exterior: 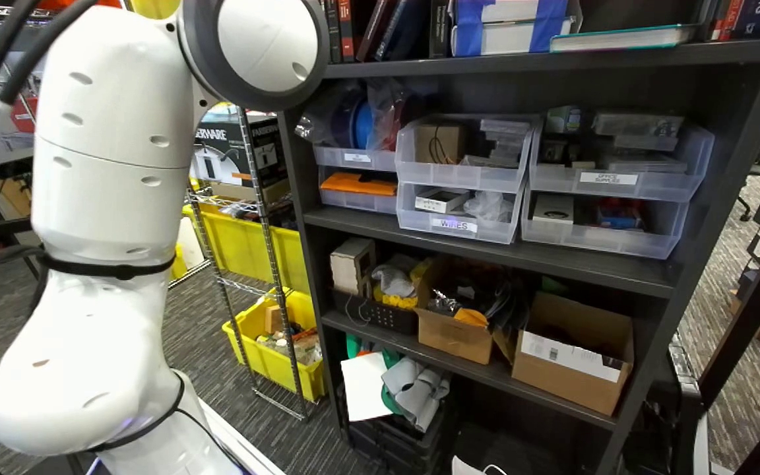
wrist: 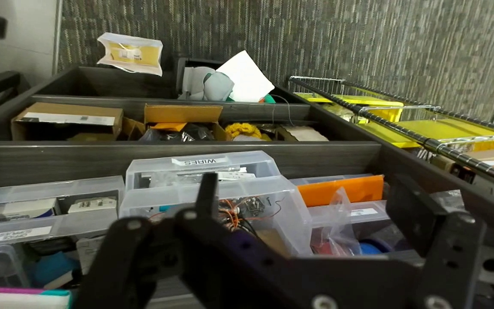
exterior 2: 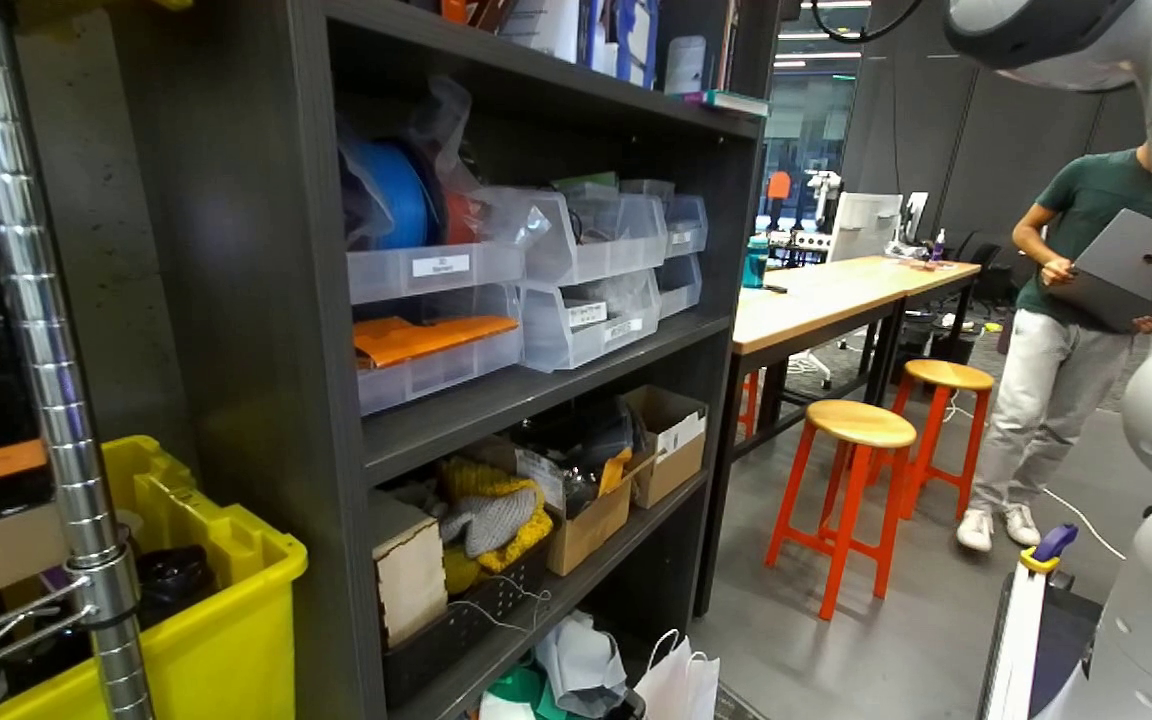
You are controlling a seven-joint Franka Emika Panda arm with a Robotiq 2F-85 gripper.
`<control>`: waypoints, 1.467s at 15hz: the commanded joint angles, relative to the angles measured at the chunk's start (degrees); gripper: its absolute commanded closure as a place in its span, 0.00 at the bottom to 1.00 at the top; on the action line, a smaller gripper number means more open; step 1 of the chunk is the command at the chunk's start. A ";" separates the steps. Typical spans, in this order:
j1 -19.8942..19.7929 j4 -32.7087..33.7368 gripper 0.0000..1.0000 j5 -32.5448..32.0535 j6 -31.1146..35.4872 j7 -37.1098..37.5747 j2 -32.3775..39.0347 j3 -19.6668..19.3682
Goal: Move the green and purple book to the right side of the shelf.
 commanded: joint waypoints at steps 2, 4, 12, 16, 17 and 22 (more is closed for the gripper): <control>-0.08 0.02 0.00 1.58 -4.72 2.89 -3.04 -0.56; -0.04 -0.39 0.00 2.74 -7.18 4.79 -3.67 -0.59; 0.30 0.59 0.00 7.75 -15.72 13.57 -1.92 -0.67; 0.03 -0.66 0.00 10.06 -19.40 16.01 -1.71 -0.58; -0.10 -1.08 0.00 10.60 -20.26 16.41 -1.72 -0.53; 0.08 -2.05 0.00 12.59 -24.58 16.97 -1.68 -0.42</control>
